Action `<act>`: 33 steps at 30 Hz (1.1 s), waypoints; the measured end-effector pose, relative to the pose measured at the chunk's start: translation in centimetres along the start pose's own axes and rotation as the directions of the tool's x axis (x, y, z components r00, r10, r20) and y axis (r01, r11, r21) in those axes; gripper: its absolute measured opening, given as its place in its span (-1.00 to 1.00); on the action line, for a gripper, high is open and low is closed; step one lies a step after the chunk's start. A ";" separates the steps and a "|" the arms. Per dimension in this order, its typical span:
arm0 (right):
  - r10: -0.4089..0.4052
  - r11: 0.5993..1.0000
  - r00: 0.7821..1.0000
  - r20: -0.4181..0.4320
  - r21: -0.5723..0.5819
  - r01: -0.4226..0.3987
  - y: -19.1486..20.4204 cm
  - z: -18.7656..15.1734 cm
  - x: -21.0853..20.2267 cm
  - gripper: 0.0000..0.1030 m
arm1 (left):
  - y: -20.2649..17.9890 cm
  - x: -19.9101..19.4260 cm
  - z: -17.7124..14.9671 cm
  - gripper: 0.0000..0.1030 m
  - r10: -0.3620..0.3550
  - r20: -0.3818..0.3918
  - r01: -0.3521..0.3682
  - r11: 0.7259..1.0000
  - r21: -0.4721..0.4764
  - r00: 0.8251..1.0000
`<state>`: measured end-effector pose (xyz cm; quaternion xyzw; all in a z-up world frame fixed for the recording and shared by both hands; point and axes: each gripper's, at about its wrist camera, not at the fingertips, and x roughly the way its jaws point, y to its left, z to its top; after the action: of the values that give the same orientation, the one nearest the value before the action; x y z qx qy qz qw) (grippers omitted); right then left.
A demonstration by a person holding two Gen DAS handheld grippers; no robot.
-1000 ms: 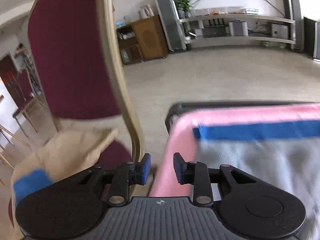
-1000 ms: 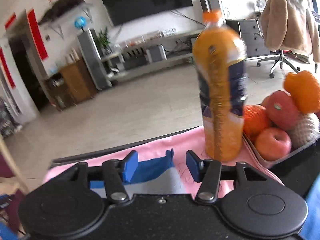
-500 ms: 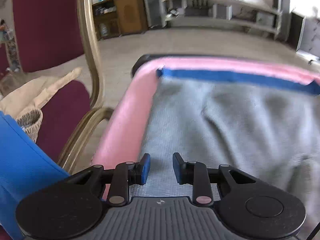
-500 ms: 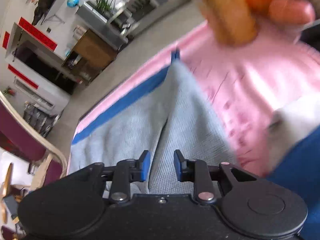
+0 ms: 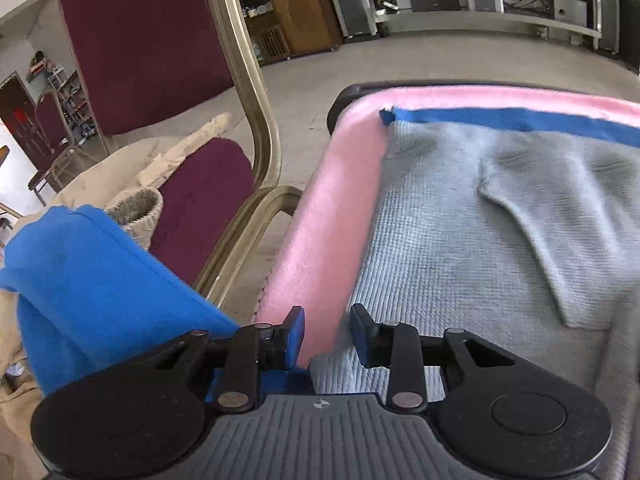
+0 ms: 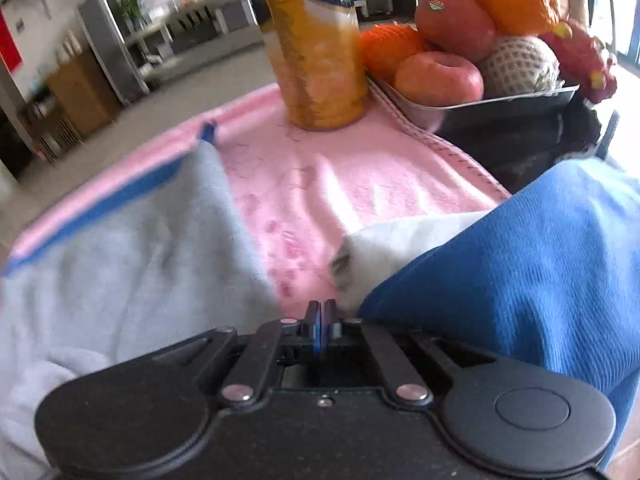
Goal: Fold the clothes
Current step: 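Smooth the sweater flat with both tools and open them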
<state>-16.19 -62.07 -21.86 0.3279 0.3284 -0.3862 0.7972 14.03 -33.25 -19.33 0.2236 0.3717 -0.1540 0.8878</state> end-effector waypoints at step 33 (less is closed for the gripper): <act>0.515 0.817 0.848 0.122 0.228 -0.529 -5.6 -5.8 -13.6 -0.19 | 8.4 -10.4 -9.7 -0.32 -0.339 -0.035 0.327 0.926 -0.187 0.940</act>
<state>-29.00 -54.81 -16.14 0.4935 0.1520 -0.2003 0.8326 4.96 -20.05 -15.47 0.0815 0.4458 -0.2611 0.8523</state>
